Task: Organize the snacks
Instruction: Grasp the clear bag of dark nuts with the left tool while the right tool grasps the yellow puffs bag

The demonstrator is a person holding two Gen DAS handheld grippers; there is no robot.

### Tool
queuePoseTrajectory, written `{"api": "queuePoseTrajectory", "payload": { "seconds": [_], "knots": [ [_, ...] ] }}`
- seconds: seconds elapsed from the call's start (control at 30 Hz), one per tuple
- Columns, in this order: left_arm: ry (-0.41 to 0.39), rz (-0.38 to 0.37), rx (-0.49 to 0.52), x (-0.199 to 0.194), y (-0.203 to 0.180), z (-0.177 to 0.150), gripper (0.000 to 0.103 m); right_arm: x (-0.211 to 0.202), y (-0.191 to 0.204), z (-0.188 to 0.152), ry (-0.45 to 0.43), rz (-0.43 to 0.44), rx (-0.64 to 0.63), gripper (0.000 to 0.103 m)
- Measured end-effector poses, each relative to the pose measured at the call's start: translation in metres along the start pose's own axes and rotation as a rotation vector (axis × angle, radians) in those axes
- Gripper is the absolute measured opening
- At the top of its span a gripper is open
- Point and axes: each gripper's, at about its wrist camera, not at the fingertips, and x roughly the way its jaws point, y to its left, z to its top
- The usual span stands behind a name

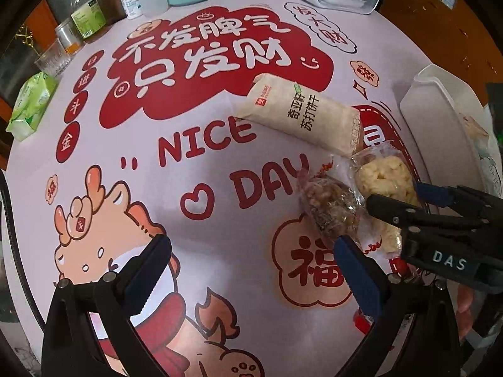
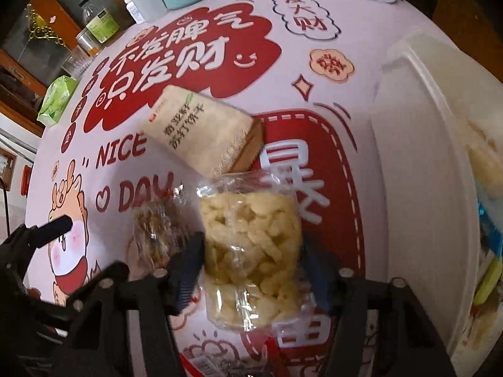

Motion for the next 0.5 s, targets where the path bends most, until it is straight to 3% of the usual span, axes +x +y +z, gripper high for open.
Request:
{"api": "queuePoseTrajectory", "payload": {
  "seconds": [0.17,0.5],
  "knots": [
    [0.009,-0.026,-0.003,0.005,-0.004,0.003,0.102,-0.003,-0.004,0.014,0.003,0.042,0.045,0.059],
    [0.051,-0.092,-0.009,0.019,-0.028,0.014,0.102,-0.030,-0.003,0.024,-0.101,0.053,0.055,0.059]
  ]
}}
